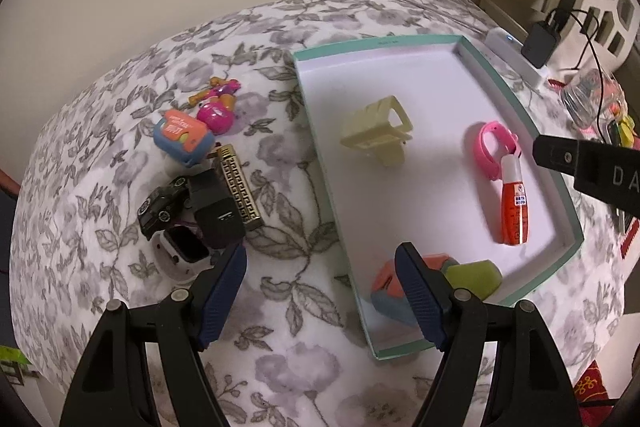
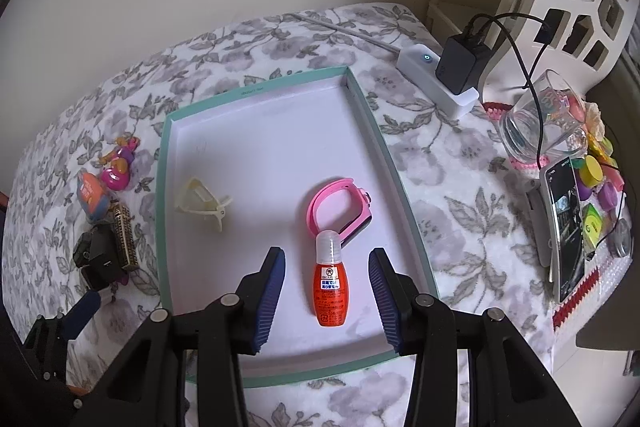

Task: Organize rigid objects
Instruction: 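Withdraw both open tools from the tray toward the remaining toys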

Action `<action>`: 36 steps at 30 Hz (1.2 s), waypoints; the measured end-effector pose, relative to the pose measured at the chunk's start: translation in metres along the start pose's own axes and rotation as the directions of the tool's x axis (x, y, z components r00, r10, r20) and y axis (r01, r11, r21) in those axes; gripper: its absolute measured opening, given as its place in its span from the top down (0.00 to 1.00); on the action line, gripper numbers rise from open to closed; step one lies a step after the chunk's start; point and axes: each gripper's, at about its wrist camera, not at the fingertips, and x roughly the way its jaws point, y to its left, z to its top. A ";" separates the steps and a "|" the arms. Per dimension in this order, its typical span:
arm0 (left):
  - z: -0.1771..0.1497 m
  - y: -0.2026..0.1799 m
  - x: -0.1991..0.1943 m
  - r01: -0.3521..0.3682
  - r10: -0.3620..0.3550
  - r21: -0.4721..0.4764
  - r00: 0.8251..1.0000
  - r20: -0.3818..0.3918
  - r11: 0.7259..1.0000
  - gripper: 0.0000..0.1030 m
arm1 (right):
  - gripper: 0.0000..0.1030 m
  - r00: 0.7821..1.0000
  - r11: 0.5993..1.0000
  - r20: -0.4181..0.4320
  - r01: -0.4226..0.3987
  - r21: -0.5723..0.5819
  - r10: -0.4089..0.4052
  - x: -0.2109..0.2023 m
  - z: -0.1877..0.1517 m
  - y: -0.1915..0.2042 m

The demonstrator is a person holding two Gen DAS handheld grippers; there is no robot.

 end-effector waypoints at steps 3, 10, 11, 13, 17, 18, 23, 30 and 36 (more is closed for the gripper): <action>0.000 -0.002 -0.001 -0.003 0.003 0.008 1.000 0.008 1.000 0.25 | 0.54 1.000 1.000 0.000 0.001 0.001 -0.001 0.000 0.000 0.000; 0.001 0.001 -0.001 -0.004 0.004 -0.010 1.000 0.007 1.000 0.25 | 0.54 1.000 1.000 -0.004 0.003 -0.005 -0.003 0.001 -0.001 0.002; 0.001 0.003 -0.001 -0.004 0.004 -0.016 1.000 0.006 1.000 0.25 | 0.54 1.000 1.000 -0.004 0.003 -0.008 -0.003 0.001 0.000 0.002; 0.002 0.007 -0.001 -0.003 0.003 -0.035 1.000 0.001 0.999 0.25 | 0.54 1.000 1.000 -0.005 0.004 -0.018 -0.004 0.002 -0.001 0.004; 0.004 0.025 0.002 -0.007 0.004 -0.110 1.000 -0.022 0.994 0.25 | 0.54 1.000 0.999 -0.014 0.001 -0.045 -0.002 0.005 -0.002 0.012; 0.004 0.032 0.003 -0.010 0.006 -0.138 0.999 -0.033 0.990 0.25 | 0.54 1.000 0.999 -0.016 0.004 -0.053 -0.005 0.006 -0.003 0.014; 0.002 0.067 0.009 -0.038 0.019 -0.273 0.997 -0.072 0.961 0.25 | 0.53 1.000 0.994 -0.022 -0.007 -0.112 0.004 0.011 -0.008 0.036; -0.006 0.124 0.004 -0.059 0.031 -0.438 0.997 -0.071 0.897 0.15 | 0.37 0.998 0.978 -0.008 -0.055 -0.203 0.054 0.013 -0.015 0.073; -0.021 0.180 -0.002 -0.090 0.055 -0.583 0.996 -0.077 0.808 0.09 | 0.32 0.993 0.962 -0.022 -0.120 -0.245 0.118 0.017 -0.022 0.103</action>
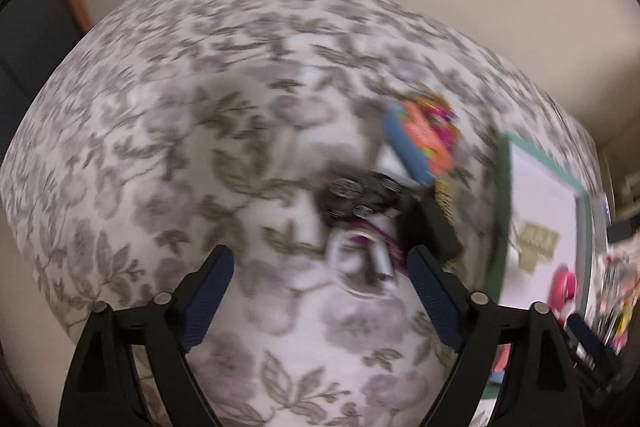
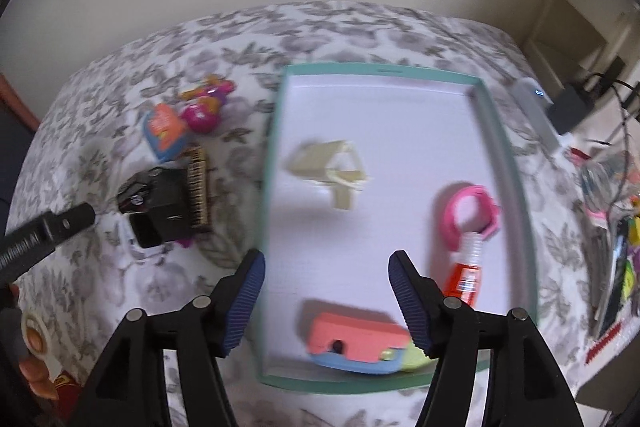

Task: Organize rigid objects
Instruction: 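Withdraw both open tools from the tray toward the remaining toys, then grasp the white watch with the left tool while the right tool grasps the black charger block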

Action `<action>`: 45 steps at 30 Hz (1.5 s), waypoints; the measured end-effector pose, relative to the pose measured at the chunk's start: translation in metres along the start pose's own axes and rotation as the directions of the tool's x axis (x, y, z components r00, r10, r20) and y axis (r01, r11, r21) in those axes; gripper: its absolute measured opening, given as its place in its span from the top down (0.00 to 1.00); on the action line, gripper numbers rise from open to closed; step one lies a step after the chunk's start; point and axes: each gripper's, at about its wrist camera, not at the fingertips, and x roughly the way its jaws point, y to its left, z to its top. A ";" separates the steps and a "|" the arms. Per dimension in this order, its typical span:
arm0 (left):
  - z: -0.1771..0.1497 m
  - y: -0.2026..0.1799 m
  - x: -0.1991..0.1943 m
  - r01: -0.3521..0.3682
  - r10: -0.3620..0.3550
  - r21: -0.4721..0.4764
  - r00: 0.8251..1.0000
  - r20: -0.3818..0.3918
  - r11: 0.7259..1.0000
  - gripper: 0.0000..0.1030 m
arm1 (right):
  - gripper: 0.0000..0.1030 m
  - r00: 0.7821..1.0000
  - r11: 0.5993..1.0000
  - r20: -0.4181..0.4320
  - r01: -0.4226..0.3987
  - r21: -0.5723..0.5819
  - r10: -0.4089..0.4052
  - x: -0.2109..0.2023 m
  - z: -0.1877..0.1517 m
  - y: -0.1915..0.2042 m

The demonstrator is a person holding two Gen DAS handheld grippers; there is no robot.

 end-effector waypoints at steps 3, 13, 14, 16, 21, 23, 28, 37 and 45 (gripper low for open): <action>0.006 0.025 -0.001 -0.001 0.002 -0.069 1.000 0.009 0.998 0.08 | 0.26 1.000 1.000 0.001 -0.026 -0.016 0.026 0.005 0.001 0.014; 0.016 0.063 0.006 0.024 -0.019 -0.183 0.999 0.029 0.983 0.05 | 0.22 0.989 0.988 0.008 -0.151 -0.035 0.151 0.019 0.011 0.060; 0.016 0.062 0.007 0.026 -0.022 -0.178 0.999 0.027 0.984 0.05 | 0.22 0.988 0.987 0.009 -0.153 -0.041 0.153 0.021 0.013 0.064; 0.016 0.059 0.011 0.027 -0.025 -0.163 1.000 0.013 0.986 0.05 | 0.22 0.987 0.986 0.013 -0.159 -0.057 0.160 0.024 0.015 0.072; 0.015 0.049 0.027 0.029 -0.036 -0.125 0.998 -0.056 0.992 0.05 | 0.21 0.984 0.981 0.001 -0.175 -0.079 0.176 0.034 0.018 0.085; 0.014 0.046 0.035 0.021 -0.031 -0.114 0.996 -0.085 0.993 0.05 | 0.22 0.985 0.982 -0.002 -0.170 -0.085 0.171 0.038 0.019 0.087; 0.010 0.039 0.051 0.017 -0.030 -0.094 0.990 -0.140 0.995 0.06 | 0.28 0.985 0.981 -0.011 -0.173 -0.087 0.172 0.047 0.020 0.089; 0.007 0.035 0.067 0.016 -0.034 -0.094 0.981 -0.192 0.995 0.24 | 0.50 0.984 0.977 -0.017 -0.178 -0.113 0.177 0.055 0.020 0.097; 0.007 0.034 0.071 0.036 -0.054 -0.092 0.978 -0.200 0.995 0.26 | 0.63 0.975 0.971 -0.012 -0.222 -0.088 0.222 0.059 0.022 0.097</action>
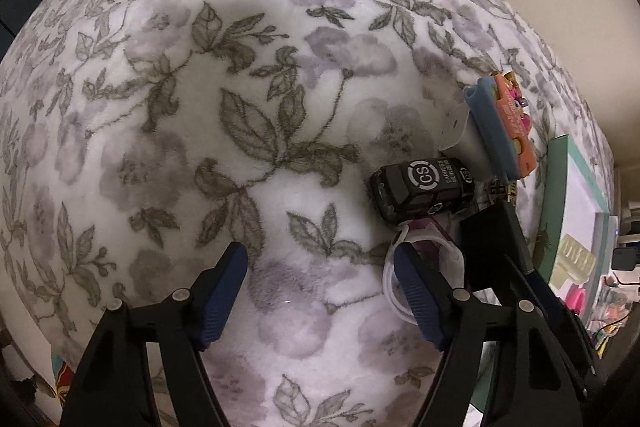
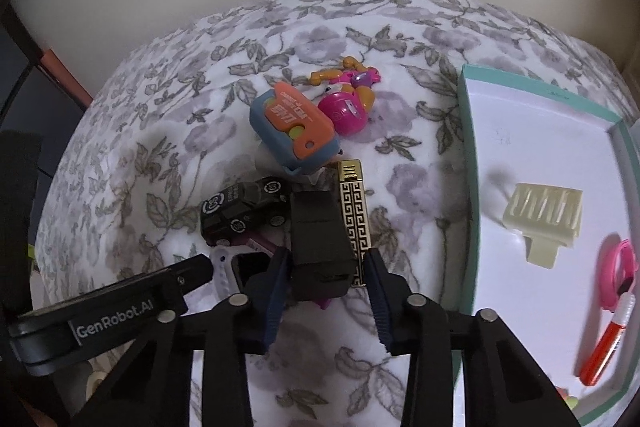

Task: Organize rigid objects
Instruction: 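Grasp the white watch with the left tool while the right tool grasps the black charger block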

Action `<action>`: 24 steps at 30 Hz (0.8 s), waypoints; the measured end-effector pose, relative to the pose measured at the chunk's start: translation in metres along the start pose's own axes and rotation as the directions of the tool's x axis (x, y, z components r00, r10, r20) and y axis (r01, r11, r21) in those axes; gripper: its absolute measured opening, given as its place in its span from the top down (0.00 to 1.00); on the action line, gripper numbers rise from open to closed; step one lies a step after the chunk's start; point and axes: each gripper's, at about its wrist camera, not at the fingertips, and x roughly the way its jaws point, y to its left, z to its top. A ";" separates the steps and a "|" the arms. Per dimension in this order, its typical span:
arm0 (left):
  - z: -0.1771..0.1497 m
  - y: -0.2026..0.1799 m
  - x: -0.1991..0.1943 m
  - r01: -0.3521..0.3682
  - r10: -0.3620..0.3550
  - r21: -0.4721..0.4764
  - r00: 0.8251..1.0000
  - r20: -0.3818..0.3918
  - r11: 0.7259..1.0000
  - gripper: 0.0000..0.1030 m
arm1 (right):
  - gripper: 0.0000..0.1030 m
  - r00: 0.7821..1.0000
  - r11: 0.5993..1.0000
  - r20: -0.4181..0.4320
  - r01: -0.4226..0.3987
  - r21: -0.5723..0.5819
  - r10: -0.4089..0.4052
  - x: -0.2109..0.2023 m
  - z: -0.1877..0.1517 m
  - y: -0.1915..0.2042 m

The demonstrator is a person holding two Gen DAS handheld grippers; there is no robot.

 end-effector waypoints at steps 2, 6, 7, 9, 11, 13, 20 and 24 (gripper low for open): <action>0.000 -0.002 -0.002 -0.010 0.010 0.013 1.000 0.011 1.000 0.28 | 0.66 1.000 1.000 0.001 -0.008 0.007 0.008 0.001 0.001 0.000; 0.002 -0.012 -0.006 -0.021 0.020 0.049 0.999 0.024 0.999 0.42 | 0.66 1.000 1.000 0.004 -0.017 0.010 0.017 0.002 0.002 0.001; 0.002 -0.015 -0.006 -0.023 0.021 0.056 0.999 0.027 0.998 0.43 | 0.66 1.000 1.000 0.004 -0.018 0.014 0.018 0.002 0.002 0.001; 0.002 -0.018 -0.006 -0.020 0.018 0.068 0.999 0.028 0.997 0.44 | 0.66 1.000 0.999 -0.001 -0.022 0.026 0.022 0.001 0.002 -0.003; 0.003 -0.021 -0.004 0.003 -0.004 0.072 1.000 0.015 0.997 0.44 | 0.66 1.000 0.999 -0.001 -0.023 0.037 0.023 -0.001 0.002 -0.006; 0.002 -0.026 -0.001 0.026 -0.026 0.074 1.000 0.001 0.997 0.44 | 0.67 1.000 0.999 0.002 -0.024 0.042 0.024 -0.003 0.003 -0.009; -0.005 -0.042 0.004 0.010 -0.010 0.129 1.000 0.002 0.992 0.44 | 0.68 1.000 0.999 0.009 -0.014 0.052 0.013 -0.010 0.002 -0.016; -0.009 -0.056 0.010 -0.022 0.020 0.162 1.000 0.015 0.987 0.54 | 0.68 1.000 0.999 0.004 -0.014 0.052 0.014 -0.012 0.001 -0.020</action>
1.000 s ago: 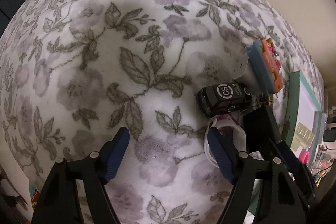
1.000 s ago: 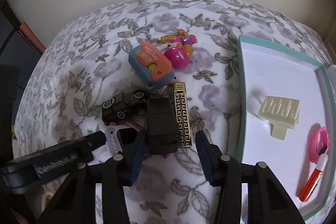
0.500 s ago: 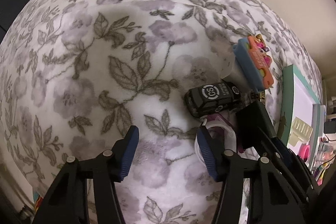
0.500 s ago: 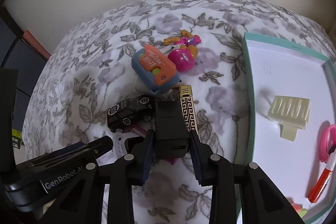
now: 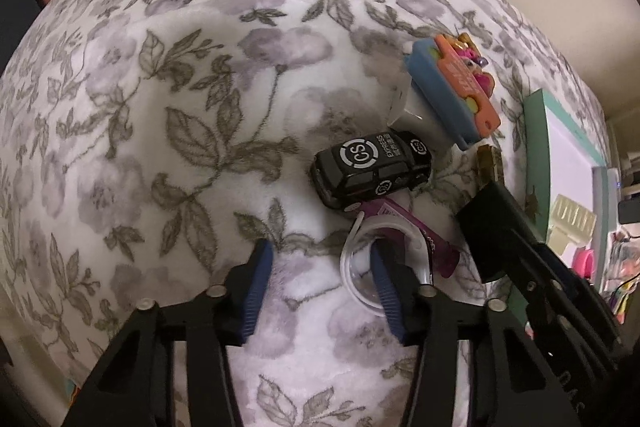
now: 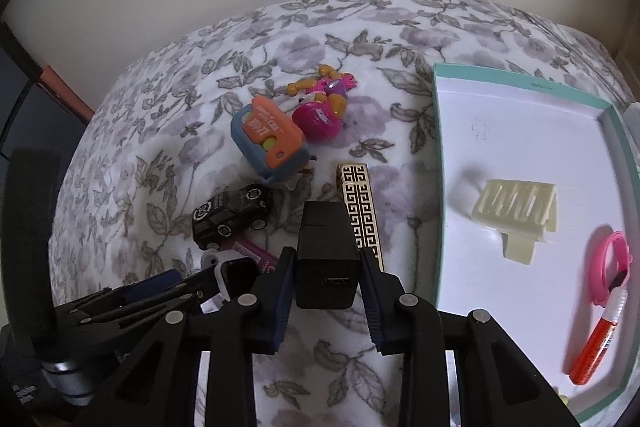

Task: Organize rigid objects
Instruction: 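Grasp the white watch with the left tool while the right tool grasps the black charger block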

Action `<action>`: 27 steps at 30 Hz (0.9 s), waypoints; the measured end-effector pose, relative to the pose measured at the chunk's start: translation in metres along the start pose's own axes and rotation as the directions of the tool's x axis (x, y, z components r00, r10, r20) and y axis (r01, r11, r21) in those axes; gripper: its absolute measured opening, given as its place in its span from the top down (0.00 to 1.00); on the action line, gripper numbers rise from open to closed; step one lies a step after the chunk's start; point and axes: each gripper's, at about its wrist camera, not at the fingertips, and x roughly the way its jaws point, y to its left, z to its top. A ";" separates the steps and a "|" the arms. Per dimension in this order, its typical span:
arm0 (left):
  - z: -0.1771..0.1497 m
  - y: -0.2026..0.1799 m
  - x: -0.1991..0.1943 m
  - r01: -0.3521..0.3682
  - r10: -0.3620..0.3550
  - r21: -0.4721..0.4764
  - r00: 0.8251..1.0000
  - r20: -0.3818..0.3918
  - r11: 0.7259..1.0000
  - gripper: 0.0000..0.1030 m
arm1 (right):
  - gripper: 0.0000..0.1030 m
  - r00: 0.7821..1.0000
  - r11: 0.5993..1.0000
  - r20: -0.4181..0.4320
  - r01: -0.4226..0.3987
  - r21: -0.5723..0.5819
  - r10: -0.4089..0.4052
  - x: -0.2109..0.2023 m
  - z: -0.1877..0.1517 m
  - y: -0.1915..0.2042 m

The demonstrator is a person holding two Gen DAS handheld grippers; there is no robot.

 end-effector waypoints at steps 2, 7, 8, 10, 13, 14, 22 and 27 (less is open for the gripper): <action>0.000 -0.005 0.004 -0.018 0.018 0.010 1.000 0.005 1.000 0.57 | 0.68 1.000 1.000 -0.005 -0.003 0.000 0.003 0.000 -0.001 -0.001; -0.001 -0.025 0.016 -0.082 0.081 0.055 0.996 0.023 0.995 0.62 | 0.68 1.000 1.000 -0.021 0.001 -0.004 -0.001 0.004 -0.003 0.001; -0.003 -0.028 0.017 -0.094 0.092 0.066 0.995 0.029 0.993 0.62 | 0.68 1.000 1.000 -0.022 0.000 -0.007 0.000 0.005 -0.003 0.001; -0.004 -0.037 0.018 -0.116 0.112 0.086 0.993 0.046 0.990 0.62 | 0.68 1.000 1.000 -0.021 -0.002 -0.008 0.001 0.005 -0.003 0.002; -0.003 -0.043 0.020 -0.111 0.108 0.078 0.993 0.049 0.991 0.62 | 0.68 0.999 1.000 -0.034 -0.017 0.008 0.017 0.009 -0.003 0.000; -0.002 -0.042 0.020 -0.110 0.106 0.077 0.993 0.054 0.991 0.62 | 0.68 0.999 1.000 -0.040 -0.020 0.014 0.021 0.011 -0.003 0.000; -0.002 -0.038 0.024 -0.102 0.097 0.068 0.993 0.073 0.992 0.62 | 0.69 0.999 0.999 -0.035 -0.035 0.035 0.037 0.014 -0.005 -0.002; -0.003 -0.031 0.024 -0.099 0.095 0.066 0.993 0.069 0.993 0.66 | 0.69 0.999 0.999 -0.037 -0.037 0.038 0.038 0.013 -0.005 -0.003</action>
